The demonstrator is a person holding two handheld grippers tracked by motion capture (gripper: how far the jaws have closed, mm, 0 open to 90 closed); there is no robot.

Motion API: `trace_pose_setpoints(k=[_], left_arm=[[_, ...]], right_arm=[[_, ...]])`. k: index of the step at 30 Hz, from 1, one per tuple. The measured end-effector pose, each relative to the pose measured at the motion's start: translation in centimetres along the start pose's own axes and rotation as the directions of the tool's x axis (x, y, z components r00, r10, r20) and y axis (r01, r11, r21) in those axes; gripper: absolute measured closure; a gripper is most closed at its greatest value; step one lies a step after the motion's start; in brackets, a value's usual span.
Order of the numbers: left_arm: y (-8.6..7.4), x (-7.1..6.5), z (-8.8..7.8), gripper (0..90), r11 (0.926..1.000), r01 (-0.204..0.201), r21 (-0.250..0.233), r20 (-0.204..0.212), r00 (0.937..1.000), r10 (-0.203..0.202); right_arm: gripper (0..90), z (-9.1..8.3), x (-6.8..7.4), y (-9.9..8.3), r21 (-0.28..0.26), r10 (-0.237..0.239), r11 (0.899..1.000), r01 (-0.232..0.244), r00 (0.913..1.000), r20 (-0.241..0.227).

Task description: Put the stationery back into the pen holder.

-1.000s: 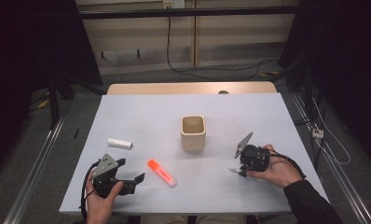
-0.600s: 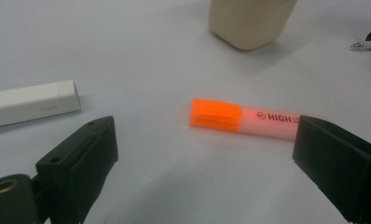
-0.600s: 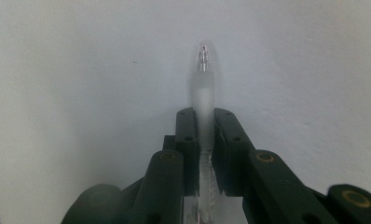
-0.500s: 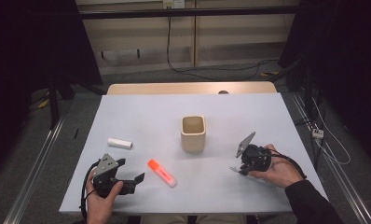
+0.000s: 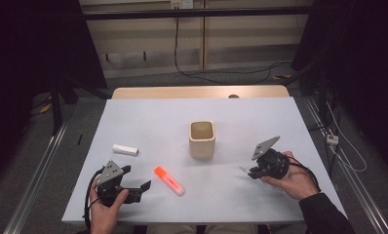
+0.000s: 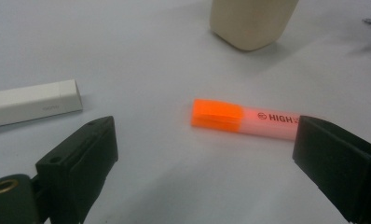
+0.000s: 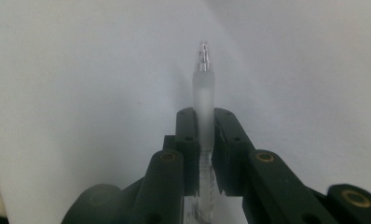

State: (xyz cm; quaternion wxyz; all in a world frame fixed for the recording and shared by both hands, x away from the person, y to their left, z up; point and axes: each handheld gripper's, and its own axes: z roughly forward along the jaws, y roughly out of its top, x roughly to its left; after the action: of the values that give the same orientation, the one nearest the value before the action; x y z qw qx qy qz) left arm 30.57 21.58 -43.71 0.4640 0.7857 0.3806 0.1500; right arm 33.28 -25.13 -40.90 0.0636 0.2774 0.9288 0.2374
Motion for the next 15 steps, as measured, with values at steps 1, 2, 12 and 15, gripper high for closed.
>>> trace_pose_setpoints(k=[1, 2, 12, 15], left_arm=[[0.01, 0.02, -0.02, 6.3, 1.0000, -0.003, 0.003, -0.002, 1.0000, 0.003], [0.00, -0.01, 0.00, 6.3, 1.0000, 0.000, 0.000, 0.001, 1.0000, 0.000], [0.03, -0.03, 0.05, 6.4, 1.0000, -0.004, 0.000, 0.008, 1.0000, 0.004], [0.01, 0.01, -0.04, 6.4, 1.0000, -0.002, 0.002, 0.003, 1.0000, 0.002]], right_arm=[[81.4, -0.23, 0.02, 0.06, -0.013, 0.003, 1.000, -0.003, 1.0000, 0.007], [81.4, -0.44, -0.05, 0.12, -0.028, -0.001, 1.000, 0.002, 0.9998, 0.020], [81.4, -1.02, -0.58, -0.06, -0.156, 0.083, 0.985, -0.076, 0.9960, 0.035], [81.4, -0.98, -0.54, -0.08, -0.200, 0.109, 0.975, -0.099, 0.9931, 0.042]])
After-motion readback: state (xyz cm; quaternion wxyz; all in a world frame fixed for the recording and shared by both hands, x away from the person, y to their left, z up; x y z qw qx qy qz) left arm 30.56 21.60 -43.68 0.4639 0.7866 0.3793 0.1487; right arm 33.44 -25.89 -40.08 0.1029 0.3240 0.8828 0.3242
